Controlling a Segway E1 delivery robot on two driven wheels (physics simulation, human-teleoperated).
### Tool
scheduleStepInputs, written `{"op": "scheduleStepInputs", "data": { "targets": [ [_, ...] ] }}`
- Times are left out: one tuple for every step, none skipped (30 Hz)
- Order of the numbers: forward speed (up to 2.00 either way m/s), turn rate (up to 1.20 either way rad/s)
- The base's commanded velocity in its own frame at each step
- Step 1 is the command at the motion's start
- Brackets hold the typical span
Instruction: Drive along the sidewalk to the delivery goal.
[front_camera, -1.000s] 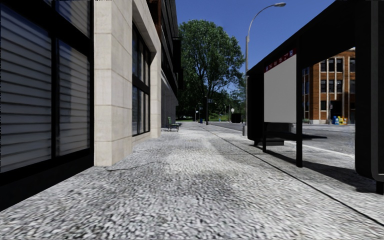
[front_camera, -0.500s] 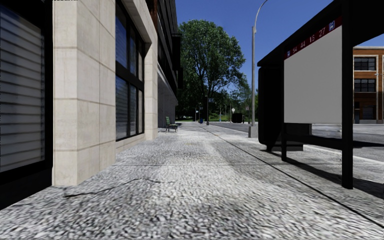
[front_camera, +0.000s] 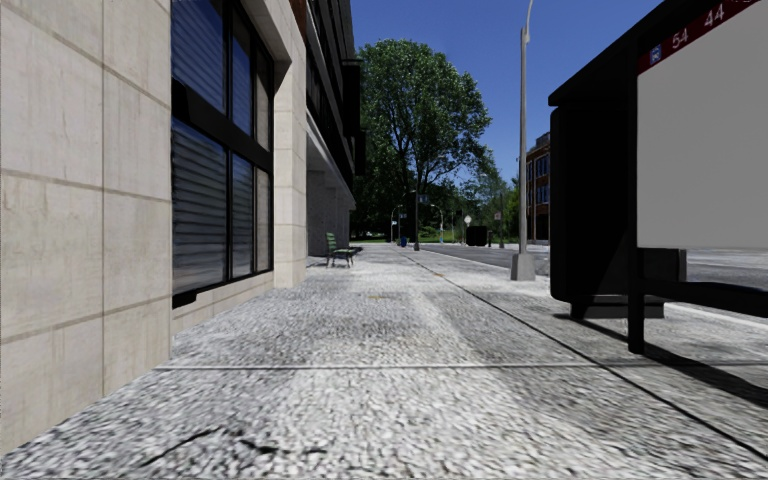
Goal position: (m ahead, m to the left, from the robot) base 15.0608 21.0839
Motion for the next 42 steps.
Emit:
{"op": "scheduleStepInputs", "data": {
  "targets": [
    [2.00,0.00],
    [2.00,0.00],
    [2.00,0.00],
    [2.00,0.00],
    [2.00,0.00],
    [2.00,0.00],
    [2.00,0.00],
    [2.00,0.00],
    [2.00,0.00],
    [2.00,0.00],
    [2.00,0.00],
    [2.00,0.00],
    [2.00,0.00],
    [2.00,0.00],
    [2.00,0.00],
    [2.00,0.00],
    [2.00,0.00],
    [2.00,0.00],
    [2.00,0.00],
    [2.00,0.00],
    [2.00,0.00],
    [2.00,0.00],
    [2.00,0.00],
    [2.00,0.00],
    [2.00,0.00],
    [2.00,0.00],
    [2.00,0.00],
    [2.00,0.00],
    [2.00,0.00],
    [2.00,0.00],
    [2.00,0.00],
    [2.00,0.00],
    [2.00,0.00],
    [2.00,0.00],
    [2.00,0.00],
    [2.00,0.00],
    [2.00,0.00],
    [2.00,0.00],
    [2.00,0.00],
    [2.00,0.00],
    [2.00,0.00],
    [2.00,0.00]
  ]
}}
